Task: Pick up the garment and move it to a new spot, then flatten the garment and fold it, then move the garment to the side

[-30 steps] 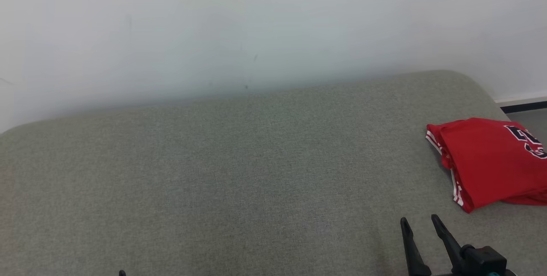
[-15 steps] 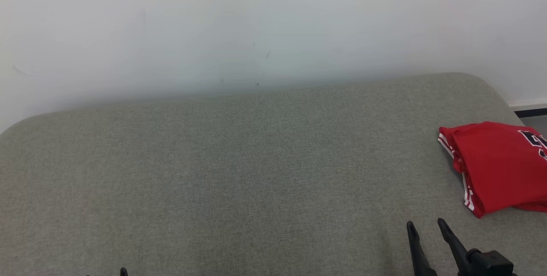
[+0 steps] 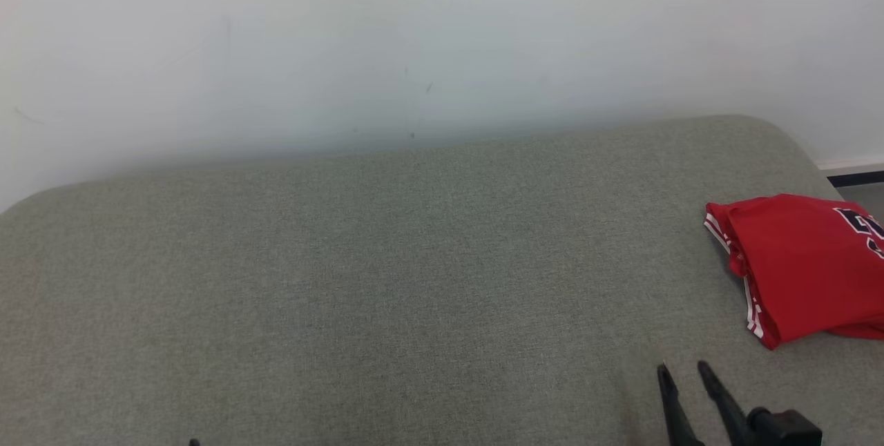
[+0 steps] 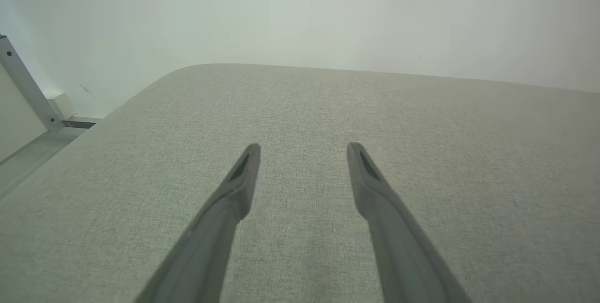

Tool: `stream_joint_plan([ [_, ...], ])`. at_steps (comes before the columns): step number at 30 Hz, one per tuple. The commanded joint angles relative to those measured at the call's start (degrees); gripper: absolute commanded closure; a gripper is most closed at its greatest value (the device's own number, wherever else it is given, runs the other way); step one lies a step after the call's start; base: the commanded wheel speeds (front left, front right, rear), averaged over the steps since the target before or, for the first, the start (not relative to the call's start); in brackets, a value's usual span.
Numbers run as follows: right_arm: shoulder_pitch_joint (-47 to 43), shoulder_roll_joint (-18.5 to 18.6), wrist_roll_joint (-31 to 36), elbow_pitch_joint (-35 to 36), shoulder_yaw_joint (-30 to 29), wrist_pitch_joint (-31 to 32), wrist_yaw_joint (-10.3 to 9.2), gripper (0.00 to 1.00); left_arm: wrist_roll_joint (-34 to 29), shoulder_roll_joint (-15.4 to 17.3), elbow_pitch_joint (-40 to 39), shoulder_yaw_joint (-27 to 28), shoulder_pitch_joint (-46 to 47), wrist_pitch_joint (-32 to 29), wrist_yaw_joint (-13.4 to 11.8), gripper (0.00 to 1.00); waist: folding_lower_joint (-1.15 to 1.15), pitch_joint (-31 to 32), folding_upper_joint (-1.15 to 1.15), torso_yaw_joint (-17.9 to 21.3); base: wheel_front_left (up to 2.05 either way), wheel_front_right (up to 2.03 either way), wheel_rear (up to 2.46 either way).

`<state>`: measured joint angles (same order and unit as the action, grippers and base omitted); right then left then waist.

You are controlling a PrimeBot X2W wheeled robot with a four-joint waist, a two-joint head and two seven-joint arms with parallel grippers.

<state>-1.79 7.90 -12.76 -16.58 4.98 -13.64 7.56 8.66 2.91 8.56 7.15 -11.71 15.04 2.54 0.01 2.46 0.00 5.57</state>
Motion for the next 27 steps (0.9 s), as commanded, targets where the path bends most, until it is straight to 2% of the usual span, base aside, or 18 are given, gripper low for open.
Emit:
stream_joint_plan([
  [1, -0.27, -0.14, 0.00, -0.67, 0.04, 0.04, 0.00, 1.00, 0.09, -0.09, 0.82, -0.05, -0.01, -0.05, 0.00, 1.00, 0.00, 0.00, 0.00, 0.00, 0.00, 0.00, 0.00],
  [5, -1.26, -0.61, -0.83, -2.39, 0.02, 0.29, 0.00, 1.00, 1.13, -0.40, 2.93, 0.01, 0.32, -0.62, 0.04, 1.00, 0.00, -0.02, 0.00, -0.04, 0.00, 0.00, 0.00],
  [27, 1.38, -1.79, -22.02, -0.93, -3.14, 5.65, -0.02, 1.00, 23.40, -0.27, 3.49, -0.23, 5.13, -6.19, 1.39, 1.00, 0.00, -0.46, 0.00, -0.97, 0.00, 0.00, 0.00],
])
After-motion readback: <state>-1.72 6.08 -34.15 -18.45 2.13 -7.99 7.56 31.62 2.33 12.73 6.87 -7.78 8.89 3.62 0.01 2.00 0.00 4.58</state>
